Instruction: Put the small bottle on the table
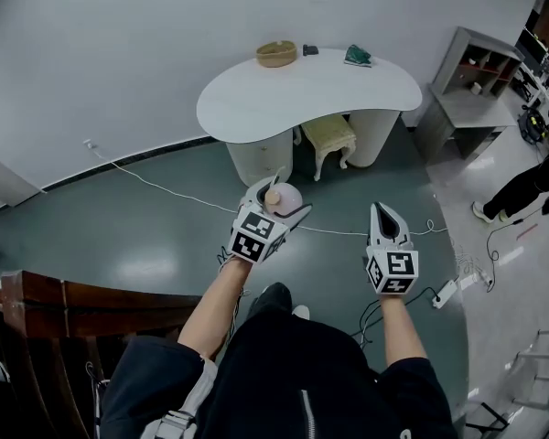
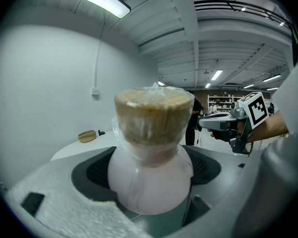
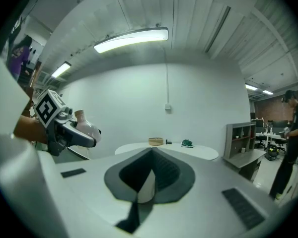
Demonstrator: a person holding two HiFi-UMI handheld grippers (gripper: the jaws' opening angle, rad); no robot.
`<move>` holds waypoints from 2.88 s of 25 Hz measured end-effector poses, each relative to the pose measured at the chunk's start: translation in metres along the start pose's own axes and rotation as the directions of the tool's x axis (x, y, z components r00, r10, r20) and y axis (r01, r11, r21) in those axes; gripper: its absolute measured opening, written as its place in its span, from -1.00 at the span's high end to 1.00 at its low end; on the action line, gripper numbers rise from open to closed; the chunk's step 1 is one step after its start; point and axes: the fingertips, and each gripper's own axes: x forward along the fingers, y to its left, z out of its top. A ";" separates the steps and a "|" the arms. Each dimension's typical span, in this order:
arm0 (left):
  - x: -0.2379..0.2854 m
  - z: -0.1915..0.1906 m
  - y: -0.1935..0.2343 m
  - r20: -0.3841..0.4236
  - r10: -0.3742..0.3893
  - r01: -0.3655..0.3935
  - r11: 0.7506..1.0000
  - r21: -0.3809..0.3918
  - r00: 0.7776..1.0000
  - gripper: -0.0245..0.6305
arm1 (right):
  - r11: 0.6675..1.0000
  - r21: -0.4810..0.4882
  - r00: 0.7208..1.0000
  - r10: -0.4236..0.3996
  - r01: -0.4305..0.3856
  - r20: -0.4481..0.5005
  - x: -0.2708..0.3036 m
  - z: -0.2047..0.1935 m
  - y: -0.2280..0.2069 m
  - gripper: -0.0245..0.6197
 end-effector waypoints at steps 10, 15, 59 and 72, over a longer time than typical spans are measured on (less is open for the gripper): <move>0.060 0.008 0.017 -0.016 -0.037 0.037 0.999 0.010 0.999 -0.33 | 0.999 0.015 0.999 -0.039 0.039 -0.033 0.038 -0.017 -0.039 0.92; 0.103 0.014 0.047 -0.021 -0.064 0.064 0.998 0.008 0.998 -0.33 | 0.998 0.024 0.997 -0.060 0.061 -0.051 0.083 -0.018 -0.060 0.92; 0.444 0.091 0.336 -0.107 -0.018 0.016 1.000 -0.020 0.994 -0.33 | 0.999 0.048 0.995 0.019 -0.015 -0.100 0.533 0.009 -0.246 0.92; 0.577 0.146 0.401 -0.130 0.074 -0.081 0.996 -0.046 0.989 -0.33 | 0.989 0.020 0.983 0.145 -0.144 -0.112 0.679 0.036 -0.350 0.92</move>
